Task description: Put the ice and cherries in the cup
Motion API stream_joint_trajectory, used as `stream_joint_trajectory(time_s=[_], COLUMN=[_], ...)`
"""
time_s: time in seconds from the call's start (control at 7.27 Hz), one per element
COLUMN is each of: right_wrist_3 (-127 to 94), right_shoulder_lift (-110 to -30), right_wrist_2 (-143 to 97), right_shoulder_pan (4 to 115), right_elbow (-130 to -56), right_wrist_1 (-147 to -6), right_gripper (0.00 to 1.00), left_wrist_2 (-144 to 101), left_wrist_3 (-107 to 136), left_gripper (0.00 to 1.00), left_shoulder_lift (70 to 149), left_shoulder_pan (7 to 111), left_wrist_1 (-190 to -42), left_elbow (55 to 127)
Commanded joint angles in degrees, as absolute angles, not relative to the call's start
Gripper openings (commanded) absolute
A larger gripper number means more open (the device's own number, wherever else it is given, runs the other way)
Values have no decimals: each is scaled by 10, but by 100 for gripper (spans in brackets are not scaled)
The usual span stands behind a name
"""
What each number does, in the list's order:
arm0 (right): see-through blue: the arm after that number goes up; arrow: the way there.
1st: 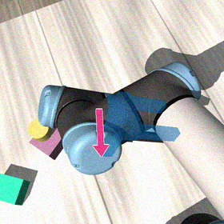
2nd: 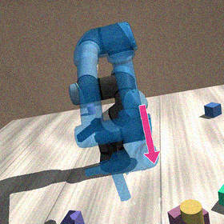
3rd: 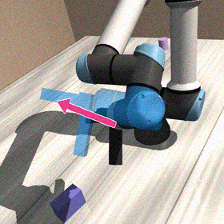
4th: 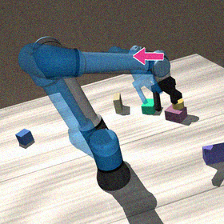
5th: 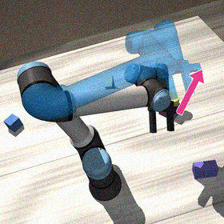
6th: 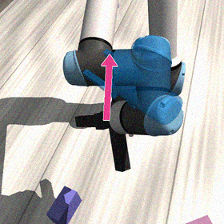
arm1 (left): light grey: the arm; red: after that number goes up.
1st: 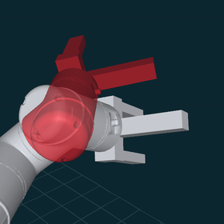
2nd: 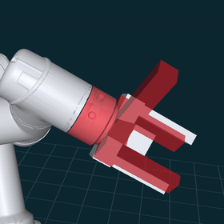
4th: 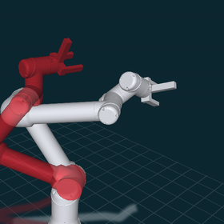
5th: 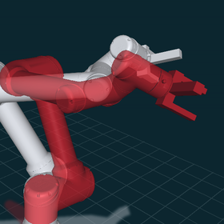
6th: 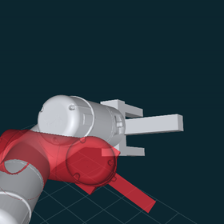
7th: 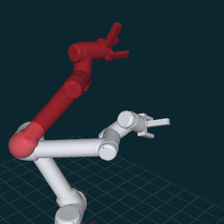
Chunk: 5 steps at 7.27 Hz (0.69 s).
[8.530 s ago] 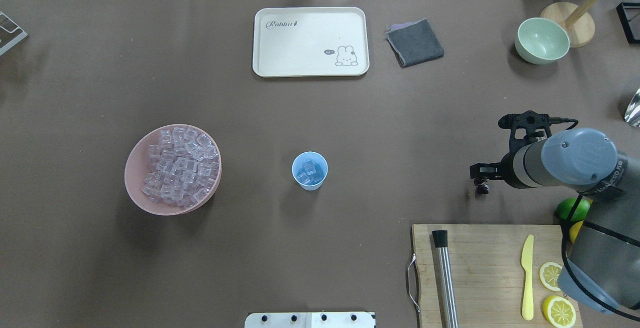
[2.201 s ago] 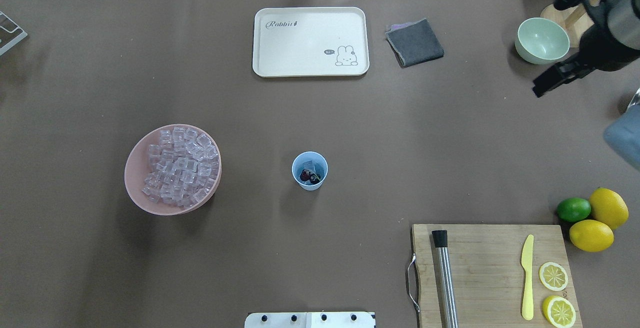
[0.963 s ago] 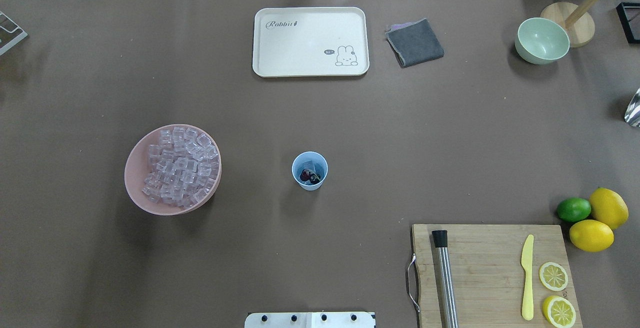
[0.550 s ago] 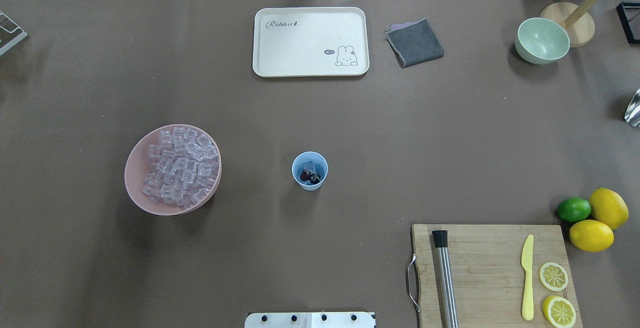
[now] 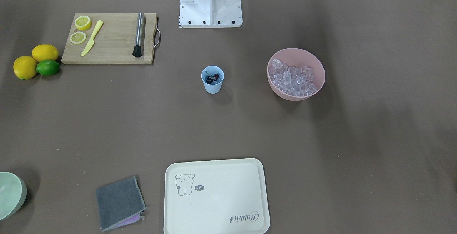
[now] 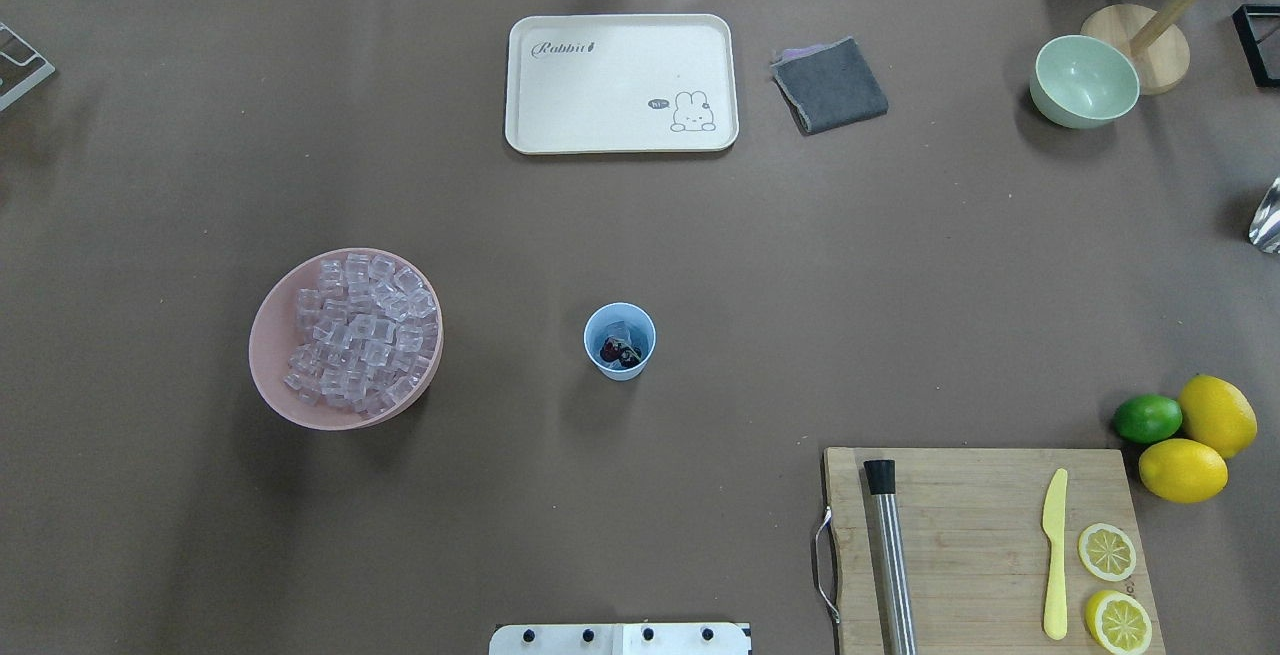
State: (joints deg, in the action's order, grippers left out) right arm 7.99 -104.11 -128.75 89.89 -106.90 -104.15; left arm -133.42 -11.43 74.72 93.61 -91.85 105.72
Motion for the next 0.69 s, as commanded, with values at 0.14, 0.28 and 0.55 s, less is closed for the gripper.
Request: stream_joint_trajectory(time_s=[0.14, 0.28, 0.55], right_wrist_3=[80, 80, 80], right_shoulder_lift=[-1042, -1042, -1042], right_wrist_2=[-1296, -1306, -1320], right_shoulder_pan=[899, 899, 899], right_elbow=[-1071, -1071, -1070], right_wrist_1=[-1042, -1042, -1042], right_gripper=[100, 100, 100], left_wrist_2=[-1334, -1334, -1334], left_wrist_3=[-114, -114, -115], left_gripper=[98, 98, 98], left_shoulder_lift=[747, 747, 747], left_shoulder_pan=[936, 936, 936], left_wrist_1=[-919, -919, -919], left_elbow=[1057, 1056, 1056])
